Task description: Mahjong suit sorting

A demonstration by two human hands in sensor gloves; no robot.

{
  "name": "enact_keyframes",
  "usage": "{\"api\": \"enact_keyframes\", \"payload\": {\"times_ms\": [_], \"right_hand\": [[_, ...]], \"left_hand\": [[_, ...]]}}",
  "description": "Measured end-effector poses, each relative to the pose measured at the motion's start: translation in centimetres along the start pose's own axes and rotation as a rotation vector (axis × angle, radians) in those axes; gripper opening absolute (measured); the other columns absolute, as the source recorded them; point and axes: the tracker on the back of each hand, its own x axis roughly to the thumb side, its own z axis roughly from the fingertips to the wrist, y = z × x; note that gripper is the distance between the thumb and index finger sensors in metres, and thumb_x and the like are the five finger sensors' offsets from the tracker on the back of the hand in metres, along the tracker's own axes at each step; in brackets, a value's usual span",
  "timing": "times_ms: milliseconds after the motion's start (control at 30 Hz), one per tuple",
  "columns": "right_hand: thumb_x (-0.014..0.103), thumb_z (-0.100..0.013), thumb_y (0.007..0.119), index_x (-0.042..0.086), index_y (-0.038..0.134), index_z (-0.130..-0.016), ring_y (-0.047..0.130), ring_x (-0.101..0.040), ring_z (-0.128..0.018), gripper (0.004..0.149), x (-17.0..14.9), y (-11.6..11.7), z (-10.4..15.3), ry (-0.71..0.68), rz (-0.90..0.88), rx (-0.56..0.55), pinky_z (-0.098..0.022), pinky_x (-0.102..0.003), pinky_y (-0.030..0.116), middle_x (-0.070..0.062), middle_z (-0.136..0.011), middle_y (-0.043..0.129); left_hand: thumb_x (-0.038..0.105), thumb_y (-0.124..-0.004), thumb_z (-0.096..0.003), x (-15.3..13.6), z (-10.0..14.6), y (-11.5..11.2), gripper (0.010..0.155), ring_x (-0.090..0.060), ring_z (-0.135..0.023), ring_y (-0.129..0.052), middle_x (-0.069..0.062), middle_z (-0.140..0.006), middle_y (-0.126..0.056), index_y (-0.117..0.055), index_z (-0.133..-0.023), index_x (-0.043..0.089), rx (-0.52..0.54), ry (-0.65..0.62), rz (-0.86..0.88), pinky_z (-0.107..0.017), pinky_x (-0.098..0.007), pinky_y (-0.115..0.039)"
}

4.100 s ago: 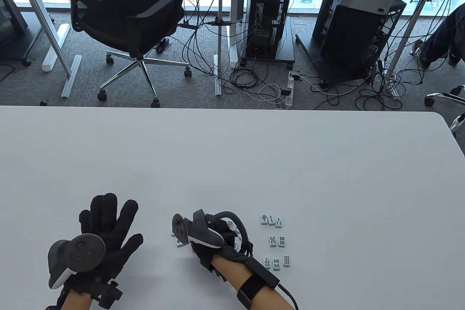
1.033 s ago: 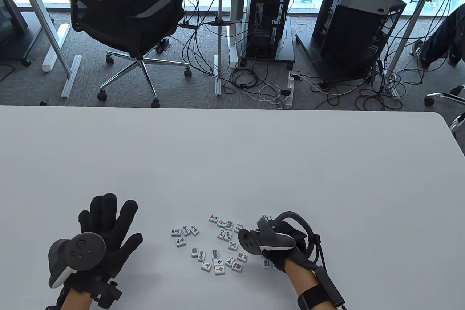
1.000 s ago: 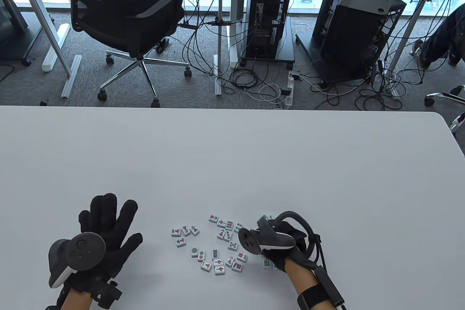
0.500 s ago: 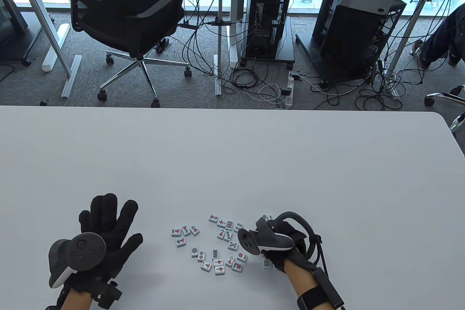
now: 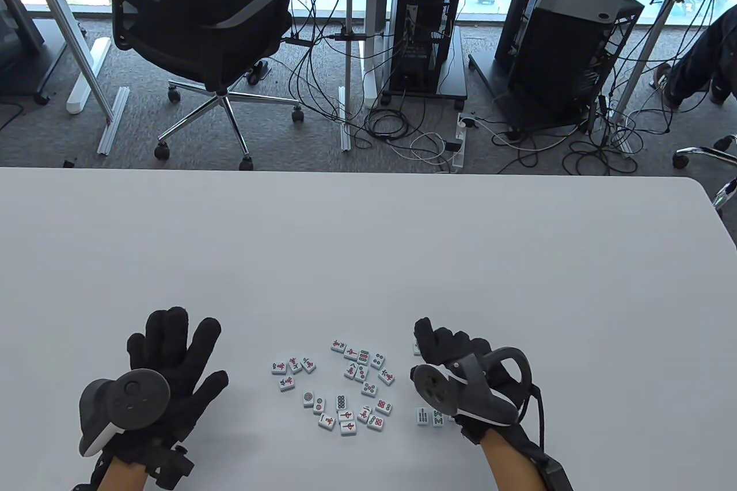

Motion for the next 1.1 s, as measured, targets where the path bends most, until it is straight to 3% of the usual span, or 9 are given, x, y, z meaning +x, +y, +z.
{"api": "enact_keyframes", "payload": {"times_ms": [100, 200, 433, 633, 967, 1100], "right_hand": [[0.058, -0.039, 0.069, 0.018, 0.044, -0.108, 0.072, -0.034, -0.09, 0.083, -1.4, -0.5, 1.8, 0.046, -0.06, -0.05, -0.068, -0.059, 0.063, -0.011, -0.108, 0.059], [0.062, -0.039, 0.066, 0.023, 0.034, -0.11, 0.055, -0.038, -0.101, 0.087, -2.7, 0.0, 3.3, 0.1, -0.068, -0.053, -0.073, -0.065, 0.05, -0.012, -0.115, 0.042], [0.069, -0.04, 0.06, 0.035, 0.014, -0.108, 0.017, -0.044, -0.106, 0.088, -5.2, 2.6, 6.2, 0.203, -0.123, -0.028, -0.071, -0.074, 0.022, -0.011, -0.117, 0.009], [0.07, -0.04, 0.057, 0.037, 0.008, -0.105, 0.002, -0.045, -0.102, 0.088, -6.0, 3.8, 7.2, 0.25, -0.194, -0.009, -0.066, -0.076, 0.012, -0.011, -0.114, 0.0], [0.07, -0.04, 0.056, 0.036, 0.007, -0.105, -0.003, -0.044, -0.1, 0.088, -5.9, 2.4, 7.7, 0.229, -0.269, -0.092, -0.066, -0.075, 0.009, -0.011, -0.113, -0.002], [0.07, -0.041, 0.056, 0.035, 0.007, -0.105, -0.004, -0.044, -0.1, 0.088, -5.9, 1.9, 7.9, 0.227, -0.301, -0.117, -0.066, -0.075, 0.008, -0.011, -0.113, -0.001]], "left_hand": [[0.073, -0.054, -0.047, 0.1, 0.0, -0.1, 0.076, -0.014, -0.106, 0.02, 0.019, -0.11, 0.013, -0.023, -0.111, 0.045, -0.003, -0.007, -0.007, -0.07, -0.056, 0.01], [0.073, -0.054, -0.0471, 0.2, -0.1, -0.2, 0.076, -0.014, -0.106, 0.019, 0.019, -0.11, 0.013, -0.023, -0.111, 0.045, -0.007, -0.014, -0.013, -0.071, -0.056, 0.009], [0.073, -0.054, -0.0467, 0.5, -0.2, -0.9, 0.077, -0.014, -0.107, 0.019, 0.019, -0.11, 0.013, -0.023, -0.111, 0.046, -0.03, -0.026, -0.044, -0.071, -0.056, 0.009], [0.074, -0.056, -0.0457, 0.8, -0.3, -1.4, 0.078, -0.014, -0.107, 0.019, 0.019, -0.111, 0.012, -0.023, -0.111, 0.046, -0.05, -0.048, -0.071, -0.072, -0.056, 0.008], [0.076, -0.061, -0.0428, 2.7, -0.9, -1.8, 0.081, -0.014, -0.11, 0.014, 0.019, -0.113, 0.009, -0.026, -0.11, 0.048, -0.042, -0.133, -0.143, -0.074, -0.057, 0.006], [0.076, -0.066, -0.0413, 4.0, -2.0, -1.5, 0.084, -0.018, -0.113, 0.006, 0.017, -0.116, 0.003, -0.03, -0.111, 0.047, -0.04, -0.166, -0.2, -0.079, -0.057, -0.003]]}}
